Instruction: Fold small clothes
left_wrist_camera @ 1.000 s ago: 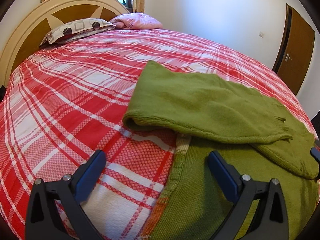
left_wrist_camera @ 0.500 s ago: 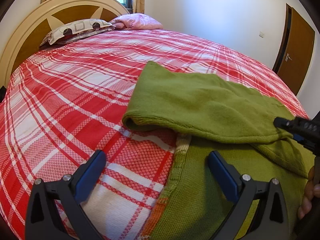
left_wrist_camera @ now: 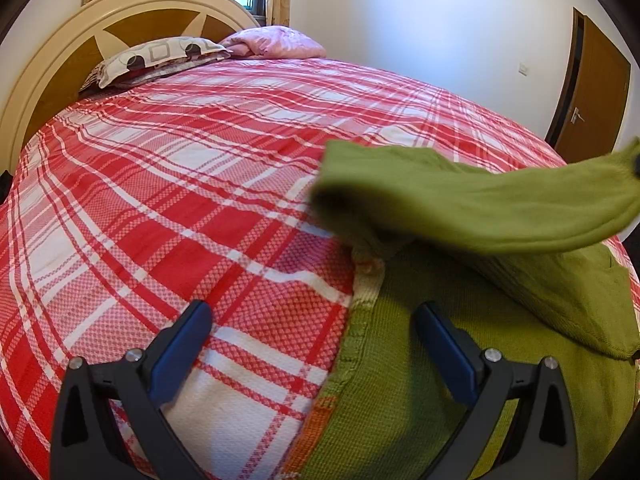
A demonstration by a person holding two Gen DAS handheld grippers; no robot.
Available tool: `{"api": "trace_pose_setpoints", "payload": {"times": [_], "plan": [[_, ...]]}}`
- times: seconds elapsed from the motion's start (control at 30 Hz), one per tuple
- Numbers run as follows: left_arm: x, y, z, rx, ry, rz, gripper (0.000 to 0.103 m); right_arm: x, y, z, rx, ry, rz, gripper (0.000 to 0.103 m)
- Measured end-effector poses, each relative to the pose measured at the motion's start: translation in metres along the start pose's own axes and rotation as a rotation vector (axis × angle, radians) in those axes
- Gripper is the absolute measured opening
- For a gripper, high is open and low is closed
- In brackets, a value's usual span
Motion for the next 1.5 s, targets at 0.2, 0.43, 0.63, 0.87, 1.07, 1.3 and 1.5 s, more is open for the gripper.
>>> {"api": "trace_pose_setpoints", "payload": {"times": [0.2, 0.43, 0.63, 0.87, 1.07, 1.3, 1.5], "plan": [[0.001, 0.001, 0.000, -0.005, -0.001, -0.002, 0.103, 0.043, 0.014, 0.087, 0.140, 0.097, -0.082, 0.009], [0.001, 0.002, 0.000, -0.006, 0.000, -0.003, 0.103, 0.090, 0.042, 0.124, 0.151, 0.136, -0.175, 0.012], [0.001, 0.001, 0.000, -0.011, 0.007, -0.009, 0.103, 0.081, 0.009, 0.158, 0.251, 0.213, -0.143, 0.023], [-0.007, -0.015, 0.000, -0.038, 0.036, -0.008, 0.103, 0.060, -0.026, 0.141, 0.182, 0.166, -0.068, 0.023], [-0.064, -0.055, 0.024, -0.058, 0.129, 0.167, 0.103, 0.073, 0.030, 0.102, 0.137, 0.075, -0.162, 0.023], [-0.069, 0.012, 0.033, -0.091, 0.127, -0.042, 0.103, 0.091, 0.056, 0.111, 0.143, 0.080, -0.191, 0.024], [-0.048, 0.030, 0.025, -0.153, 0.142, -0.068, 0.103, 0.092, 0.055, 0.109, 0.142, 0.068, -0.179, 0.029]]}}
Point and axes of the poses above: each gripper's, at about its wrist camera, not at the fingertips, and y roughly the way its jaws point, z to its right, x to its underside, the point moved 10 cm from there along y, roughly the way its jaws point, and after that the axes turned 12 degrees about y, right-handed, at the moved point
